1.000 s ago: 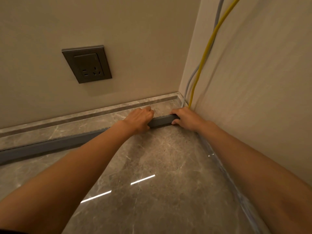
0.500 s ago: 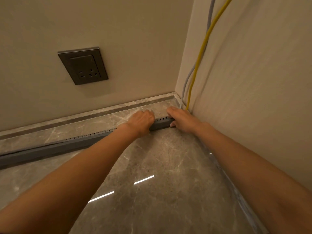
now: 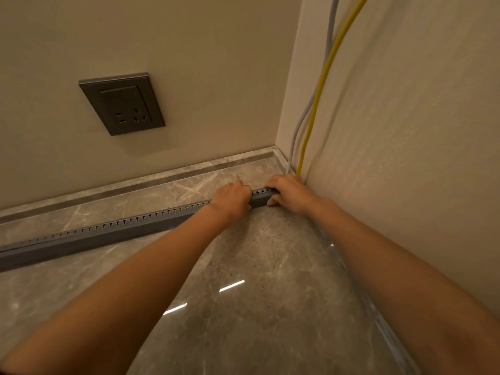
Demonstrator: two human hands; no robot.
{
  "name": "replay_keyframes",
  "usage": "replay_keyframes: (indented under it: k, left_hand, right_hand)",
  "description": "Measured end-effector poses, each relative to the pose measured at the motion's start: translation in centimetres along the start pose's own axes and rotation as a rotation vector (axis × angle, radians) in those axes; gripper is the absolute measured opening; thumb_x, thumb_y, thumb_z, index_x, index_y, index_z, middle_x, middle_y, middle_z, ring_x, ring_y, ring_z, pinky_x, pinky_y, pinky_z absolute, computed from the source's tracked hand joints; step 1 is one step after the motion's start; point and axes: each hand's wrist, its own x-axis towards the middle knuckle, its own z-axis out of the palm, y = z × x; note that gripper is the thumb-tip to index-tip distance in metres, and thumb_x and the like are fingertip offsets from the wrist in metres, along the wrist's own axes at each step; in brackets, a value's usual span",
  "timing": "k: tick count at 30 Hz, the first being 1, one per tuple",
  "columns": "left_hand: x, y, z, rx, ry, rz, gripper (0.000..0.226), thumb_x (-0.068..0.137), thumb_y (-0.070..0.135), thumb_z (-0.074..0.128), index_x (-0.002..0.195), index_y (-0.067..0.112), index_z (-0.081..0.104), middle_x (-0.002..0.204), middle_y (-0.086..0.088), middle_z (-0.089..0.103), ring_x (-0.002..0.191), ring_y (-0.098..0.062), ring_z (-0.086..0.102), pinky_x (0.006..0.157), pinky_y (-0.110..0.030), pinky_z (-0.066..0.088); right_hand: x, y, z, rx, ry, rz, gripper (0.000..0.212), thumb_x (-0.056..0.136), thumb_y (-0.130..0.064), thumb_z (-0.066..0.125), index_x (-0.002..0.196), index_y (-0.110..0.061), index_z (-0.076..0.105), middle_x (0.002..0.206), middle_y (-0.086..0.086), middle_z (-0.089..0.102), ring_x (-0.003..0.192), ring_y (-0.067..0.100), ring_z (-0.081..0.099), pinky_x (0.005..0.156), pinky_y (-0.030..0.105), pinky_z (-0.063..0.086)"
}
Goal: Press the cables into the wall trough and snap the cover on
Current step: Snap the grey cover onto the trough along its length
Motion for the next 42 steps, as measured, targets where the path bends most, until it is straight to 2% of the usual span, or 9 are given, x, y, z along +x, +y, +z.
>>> replay_keyframes:
  k: [4, 11, 15, 21, 26, 33, 42]
  left_hand:
    - [0.1, 0.1, 0.3, -0.008, 0.048, -0.011, 0.031, 0.089, 0.016, 0.052, 0.115, 0.000, 0.056, 0.118, -0.020, 0.056, 0.105, -0.035, 0.055, 0.084, -0.040, 0.046]
    - [0.2, -0.3, 0.7, -0.079, 0.085, 0.006, 0.028, 0.087, 0.018, 0.055, 0.109, 0.001, 0.060, 0.112, -0.018, 0.060, 0.099, -0.032, 0.057, 0.079, -0.037, 0.046]
    - [0.2, -0.8, 0.7, -0.112, 0.062, 0.007, 0.030, 0.086, 0.021, 0.057, 0.111, 0.004, 0.057, 0.114, -0.016, 0.056, 0.101, -0.031, 0.054, 0.076, -0.035, 0.042]
    - [-1.2, -3.3, 0.5, -0.064, -0.044, -0.069, 0.037, 0.085, 0.029, 0.058, 0.114, 0.007, 0.053, 0.118, -0.015, 0.054, 0.105, -0.030, 0.053, 0.082, -0.037, 0.045]
    - [-3.3, -6.7, -0.1, -0.053, -0.111, -0.117, 0.038, 0.082, 0.029, 0.063, 0.112, 0.008, 0.056, 0.114, -0.016, 0.058, 0.101, -0.030, 0.056, 0.080, -0.036, 0.047]
    - [-3.9, -6.4, 1.2, -0.011, -0.005, -0.088, 0.034, 0.087, 0.019, 0.055, 0.117, 0.002, 0.050, 0.122, -0.019, 0.052, 0.110, -0.033, 0.051, 0.089, -0.038, 0.043]
    - [-3.9, -6.9, 2.4, 0.027, 0.076, -0.038, 0.031, 0.086, 0.018, 0.052, 0.112, 0.002, 0.051, 0.116, -0.019, 0.055, 0.103, -0.034, 0.053, 0.085, -0.039, 0.045]
  right_hand:
    - [0.0, 0.1, -0.2, 0.015, 0.005, 0.002, 0.030, 0.076, -0.014, 0.068, 0.103, -0.002, 0.065, 0.105, 0.018, 0.065, 0.097, 0.030, 0.058, 0.088, 0.041, 0.047]
    - [-0.2, 0.1, 0.0, 0.070, 0.022, -0.006, 0.025, 0.074, -0.009, 0.069, 0.098, -0.004, 0.068, 0.098, 0.018, 0.069, 0.093, 0.030, 0.060, 0.084, 0.040, 0.049]
    - [-0.2, -0.1, 0.0, 0.038, 0.019, 0.019, 0.032, 0.075, -0.013, 0.070, 0.106, -0.006, 0.064, 0.109, 0.015, 0.065, 0.101, 0.027, 0.057, 0.089, 0.038, 0.046]
    - [0.0, -1.2, 0.2, -0.088, -0.028, 0.028, 0.038, 0.081, -0.017, 0.065, 0.116, -0.010, 0.056, 0.121, 0.014, 0.054, 0.114, 0.030, 0.047, 0.097, 0.039, 0.040]
    - [0.8, -3.4, 0.1, -0.124, -0.066, 0.067, 0.040, 0.079, -0.031, 0.067, 0.111, -0.008, 0.057, 0.119, 0.016, 0.054, 0.109, 0.032, 0.051, 0.090, 0.040, 0.044]
    - [1.8, -7.6, 2.6, -0.130, -0.026, -0.063, 0.036, 0.081, -0.016, 0.065, 0.114, -0.005, 0.055, 0.120, 0.015, 0.053, 0.109, 0.032, 0.049, 0.090, 0.040, 0.042]
    - [1.8, -7.7, 2.5, -0.212, -0.029, -0.108, 0.026, 0.082, -0.014, 0.063, 0.104, -0.001, 0.060, 0.111, 0.017, 0.055, 0.100, 0.032, 0.051, 0.075, 0.034, 0.038]
